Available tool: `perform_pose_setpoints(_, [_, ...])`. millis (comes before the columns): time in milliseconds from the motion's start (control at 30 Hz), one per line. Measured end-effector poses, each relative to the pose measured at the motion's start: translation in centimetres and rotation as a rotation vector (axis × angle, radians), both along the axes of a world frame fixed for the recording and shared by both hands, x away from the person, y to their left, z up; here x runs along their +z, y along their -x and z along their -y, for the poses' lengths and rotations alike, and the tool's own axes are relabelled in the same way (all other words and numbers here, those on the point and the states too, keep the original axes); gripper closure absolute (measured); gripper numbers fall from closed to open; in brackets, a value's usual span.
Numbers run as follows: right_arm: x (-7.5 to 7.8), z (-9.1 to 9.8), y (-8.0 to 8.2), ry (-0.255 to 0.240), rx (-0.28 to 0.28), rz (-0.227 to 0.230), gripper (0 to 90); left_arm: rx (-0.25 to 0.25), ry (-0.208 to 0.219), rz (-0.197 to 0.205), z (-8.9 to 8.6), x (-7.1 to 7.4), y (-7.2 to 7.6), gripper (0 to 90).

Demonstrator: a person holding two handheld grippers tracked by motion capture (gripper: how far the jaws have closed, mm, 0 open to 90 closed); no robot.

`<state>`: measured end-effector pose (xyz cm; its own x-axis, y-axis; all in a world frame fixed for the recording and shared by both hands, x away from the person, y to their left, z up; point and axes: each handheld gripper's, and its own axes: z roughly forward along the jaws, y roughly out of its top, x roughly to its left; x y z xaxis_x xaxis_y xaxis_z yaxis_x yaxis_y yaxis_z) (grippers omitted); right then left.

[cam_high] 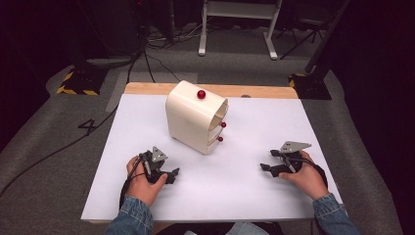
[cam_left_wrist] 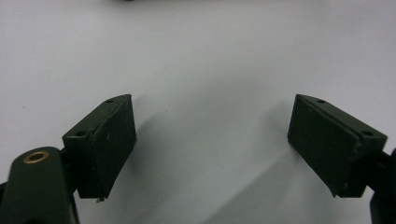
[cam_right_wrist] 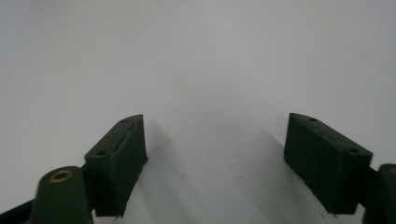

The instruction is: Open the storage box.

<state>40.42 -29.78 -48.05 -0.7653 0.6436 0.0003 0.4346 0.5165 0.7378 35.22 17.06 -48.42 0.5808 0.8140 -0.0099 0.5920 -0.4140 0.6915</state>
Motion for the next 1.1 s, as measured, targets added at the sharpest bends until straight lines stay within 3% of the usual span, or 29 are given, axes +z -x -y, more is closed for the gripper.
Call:
perform_pose_setpoints(100, [0.4,0.3,0.0,-0.003,-0.008,-0.012,35.8,-0.002,-0.003,0.004,0.0,0.0,0.0,15.8])
perform_pose_setpoints(167, [1.1,0.4,0.0,-0.029,-0.024,0.023,36.3,-0.003,-0.008,0.008,0.0,0.0,0.1,15.8])
perform_pose_setpoints(233, [2.6,0.4,0.3,-0.108,-0.035,0.057,37.7,-0.003,-0.004,0.004,0.0,0.0,0.0,15.7])
perform_pose_setpoints(267, [2.6,0.4,0.3,-0.108,-0.035,0.057,37.7,-0.003,-0.004,0.004,0.0,0.0,0.0,15.7])
perform_pose_setpoints(367, [3.8,0.3,0.6,-0.17,-0.031,0.098,37.7,0.0,-0.002,0.001,0.0,0.0,0.0,15.6])
perform_pose_setpoints(467, [5.0,-0.1,0.8,-0.223,-0.036,0.106,37.9,-0.001,-0.001,0.001,0.0,0.0,0.0,15.7])
perform_pose_setpoints(633, [6.1,-0.7,0.4,-0.248,-0.016,0.114,40.0,-0.002,-0.001,0.0,0.0,0.0,0.0,15.7])
perform_pose_setpoints(833, [8.4,-2.3,-0.4,-0.277,0.031,0.163,42.1,0.0,0.0,0.0,0.0,0.0,0.0,15.7])
perform_pose_setpoints(967, [8.6,-3.1,-0.9,-0.246,0.043,0.163,41.9,0.0,0.001,0.0,0.0,0.0,0.0,15.7])
perform_pose_setpoints(1100, [8.5,-4.7,-1.6,-0.253,0.057,0.158,39.0,0.0,-0.001,0.0,0.0,0.0,0.0,15.6])
